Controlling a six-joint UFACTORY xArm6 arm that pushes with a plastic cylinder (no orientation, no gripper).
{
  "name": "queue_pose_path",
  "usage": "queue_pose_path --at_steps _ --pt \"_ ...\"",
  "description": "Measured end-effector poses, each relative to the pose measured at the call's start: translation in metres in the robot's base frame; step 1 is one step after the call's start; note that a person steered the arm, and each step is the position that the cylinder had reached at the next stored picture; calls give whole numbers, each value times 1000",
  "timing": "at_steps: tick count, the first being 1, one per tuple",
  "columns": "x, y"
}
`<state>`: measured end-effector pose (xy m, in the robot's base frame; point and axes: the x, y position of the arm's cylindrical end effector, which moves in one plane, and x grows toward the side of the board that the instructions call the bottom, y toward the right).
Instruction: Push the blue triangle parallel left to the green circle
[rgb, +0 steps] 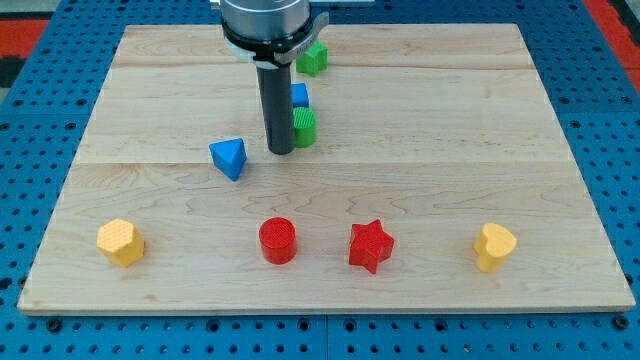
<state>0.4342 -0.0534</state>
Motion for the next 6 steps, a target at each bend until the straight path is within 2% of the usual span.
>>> queue_pose_path --at_steps 1,2,3,4,5,6 --pt "32 -43" --pt "12 -91" --pt "-8 -73" --pt "-3 -91" --pt "-20 -135" --pt "-27 -86"
